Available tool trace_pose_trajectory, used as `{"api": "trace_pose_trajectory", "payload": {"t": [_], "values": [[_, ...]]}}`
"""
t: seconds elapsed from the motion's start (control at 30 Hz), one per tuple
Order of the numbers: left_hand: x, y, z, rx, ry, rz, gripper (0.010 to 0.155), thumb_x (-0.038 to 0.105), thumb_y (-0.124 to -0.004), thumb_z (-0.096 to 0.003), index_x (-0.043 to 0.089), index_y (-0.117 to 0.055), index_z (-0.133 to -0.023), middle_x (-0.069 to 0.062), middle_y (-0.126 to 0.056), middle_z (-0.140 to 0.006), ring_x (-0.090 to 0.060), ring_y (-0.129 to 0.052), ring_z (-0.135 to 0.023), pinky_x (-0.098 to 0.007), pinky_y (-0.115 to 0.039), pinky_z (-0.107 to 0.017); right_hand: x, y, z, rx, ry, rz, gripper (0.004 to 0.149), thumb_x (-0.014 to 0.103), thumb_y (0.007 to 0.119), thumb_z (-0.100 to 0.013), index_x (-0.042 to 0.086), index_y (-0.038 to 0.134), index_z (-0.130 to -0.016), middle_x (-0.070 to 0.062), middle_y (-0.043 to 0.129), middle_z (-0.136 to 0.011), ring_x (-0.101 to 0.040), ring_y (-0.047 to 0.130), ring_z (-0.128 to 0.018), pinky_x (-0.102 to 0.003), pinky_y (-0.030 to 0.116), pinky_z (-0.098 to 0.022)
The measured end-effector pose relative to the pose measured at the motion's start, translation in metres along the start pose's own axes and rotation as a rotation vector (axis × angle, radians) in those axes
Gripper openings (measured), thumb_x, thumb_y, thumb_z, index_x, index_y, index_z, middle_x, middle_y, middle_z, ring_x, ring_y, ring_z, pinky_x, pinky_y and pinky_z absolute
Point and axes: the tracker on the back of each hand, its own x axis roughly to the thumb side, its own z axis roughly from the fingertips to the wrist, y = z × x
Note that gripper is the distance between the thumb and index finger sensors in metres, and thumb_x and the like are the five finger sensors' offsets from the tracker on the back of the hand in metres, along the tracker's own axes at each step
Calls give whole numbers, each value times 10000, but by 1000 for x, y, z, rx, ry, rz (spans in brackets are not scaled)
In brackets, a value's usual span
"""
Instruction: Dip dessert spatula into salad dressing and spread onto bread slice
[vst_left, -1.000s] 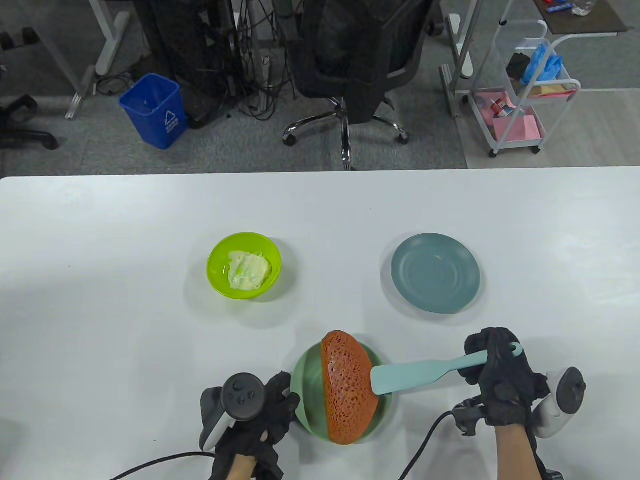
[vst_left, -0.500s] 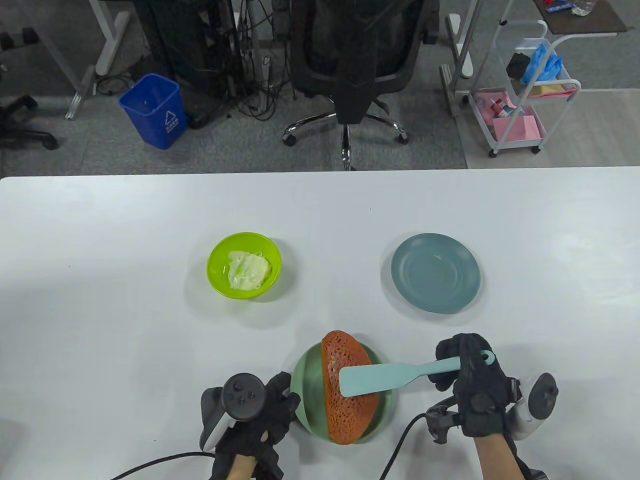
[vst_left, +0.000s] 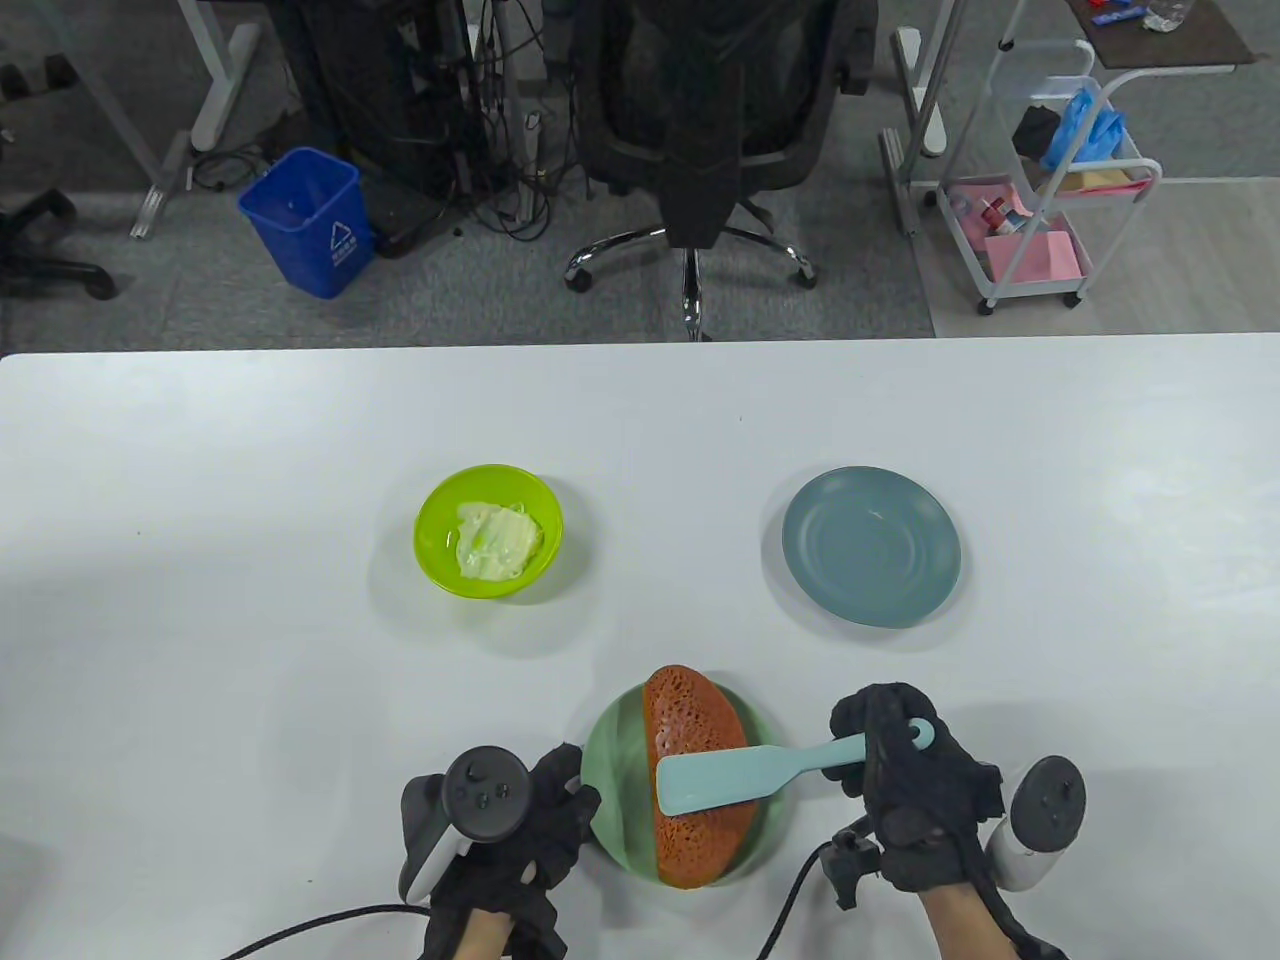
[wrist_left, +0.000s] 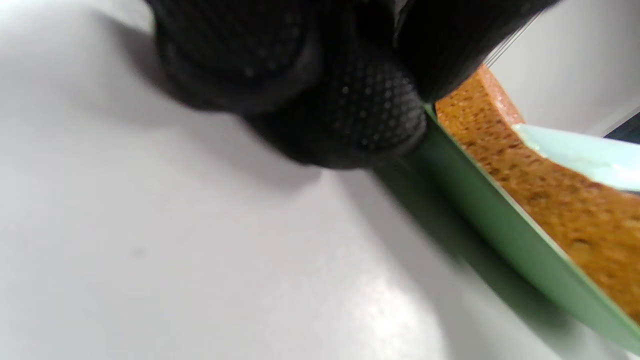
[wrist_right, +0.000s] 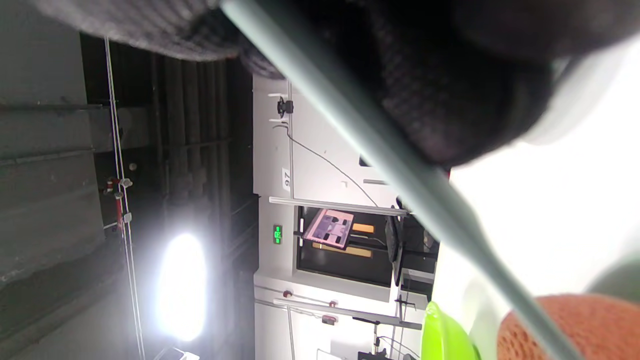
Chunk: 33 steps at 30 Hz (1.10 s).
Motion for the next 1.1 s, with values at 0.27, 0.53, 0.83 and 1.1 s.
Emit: {"api": "trace_pose_trajectory", "payload": {"t": [0.27, 0.53, 0.83, 1.1], "values": [[0, 0, 0, 0, 0, 0, 575, 414, -785, -623, 78, -684, -1079, 54, -1003, -644, -77, -1087, -353, -264, -954, -279, 10, -19, -4, -55, -53, 70, 369, 417, 711, -601, 81, 793, -730, -204, 857, -654, -420, 979, -257, -409, 827, -137], [0, 0, 0, 0, 0, 1, 580, 415, -785, -624, 70, -682, -1079, 55, -1004, -643, -75, -1087, -354, -264, -954, -279, 13, -40, -5, -121, -46, 38, 369, 418, 714, -603, 79, 797, -723, -191, 866, -640, -412, 971, -235, -400, 816, -118], [0, 0, 0, 0, 0, 0, 577, 414, -785, -624, 75, -682, -1079, 55, -1004, -643, -75, -1087, -352, -264, -954, -279, 9, -58, -6, -169, -19, 12, 358, 420, 710, -610, 93, 788, -731, -182, 860, -646, -426, 946, -233, -406, 797, -121], [-1, 0, 0, -3, 5, 12, 578, 420, -784, -624, 82, -683, -1081, 61, -1002, -650, -74, -1086, -360, -264, -953, -282, 8, -55, -4, -197, -33, -25, 359, 443, 704, -604, 115, 796, -721, -159, 874, -626, -395, 962, -208, -377, 812, -101]]}}
